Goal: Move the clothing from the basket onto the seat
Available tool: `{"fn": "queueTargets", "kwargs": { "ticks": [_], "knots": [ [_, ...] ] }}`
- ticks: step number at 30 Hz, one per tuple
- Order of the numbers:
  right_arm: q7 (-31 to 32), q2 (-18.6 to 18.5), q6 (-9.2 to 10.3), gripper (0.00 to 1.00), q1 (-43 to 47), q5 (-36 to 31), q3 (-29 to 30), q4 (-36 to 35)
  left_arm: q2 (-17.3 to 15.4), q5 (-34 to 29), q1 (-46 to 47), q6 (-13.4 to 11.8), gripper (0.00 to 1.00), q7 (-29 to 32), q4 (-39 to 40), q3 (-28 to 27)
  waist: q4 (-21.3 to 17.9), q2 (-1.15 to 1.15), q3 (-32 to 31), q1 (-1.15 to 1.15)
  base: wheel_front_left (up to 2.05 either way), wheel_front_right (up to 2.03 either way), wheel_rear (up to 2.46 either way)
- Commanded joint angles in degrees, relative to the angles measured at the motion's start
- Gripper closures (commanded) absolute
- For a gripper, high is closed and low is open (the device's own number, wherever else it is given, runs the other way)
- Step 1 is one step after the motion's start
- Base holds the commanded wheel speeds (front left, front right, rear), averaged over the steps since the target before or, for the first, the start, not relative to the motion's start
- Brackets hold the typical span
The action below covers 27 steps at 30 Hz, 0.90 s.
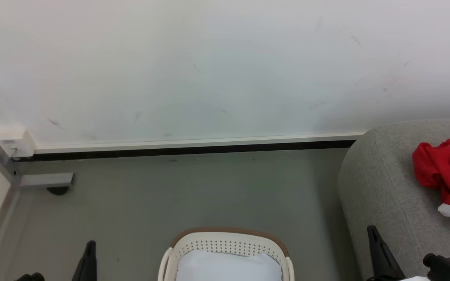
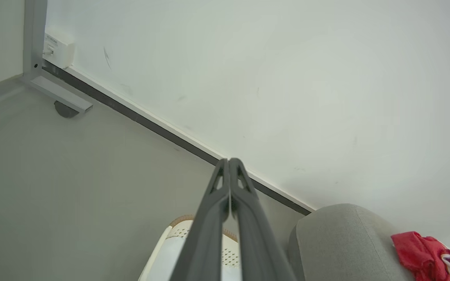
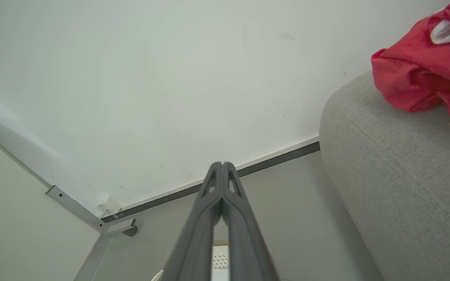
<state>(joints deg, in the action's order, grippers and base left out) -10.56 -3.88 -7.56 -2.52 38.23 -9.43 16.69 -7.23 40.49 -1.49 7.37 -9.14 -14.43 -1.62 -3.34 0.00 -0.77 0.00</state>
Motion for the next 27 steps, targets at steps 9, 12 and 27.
{"fn": "queueTargets", "kwargs": {
  "ticks": [9,12,27],
  "knots": [
    [1.7,-0.9,0.03,1.00,-2.0,8.9,1.6,-1.3,0.3,7.7,2.3,0.1,1.00,2.2,0.7,-1.1,0.3,0.00,0.1,0.00,0.00,0.00,0.00],
    [2.2,-1.0,0.04,1.00,-2.1,11.3,2.0,-1.4,0.5,9.9,2.6,0.1,1.00,2.8,0.7,-1.3,0.4,0.00,0.1,0.00,0.00,0.00,0.00],
    [4.6,-1.6,0.05,1.00,-2.6,22.2,3.9,-1.7,1.4,19.4,4.0,0.1,1.00,5.8,0.6,-2.1,0.9,0.00,0.2,0.00,0.00,0.00,0.00]
  ]
}}
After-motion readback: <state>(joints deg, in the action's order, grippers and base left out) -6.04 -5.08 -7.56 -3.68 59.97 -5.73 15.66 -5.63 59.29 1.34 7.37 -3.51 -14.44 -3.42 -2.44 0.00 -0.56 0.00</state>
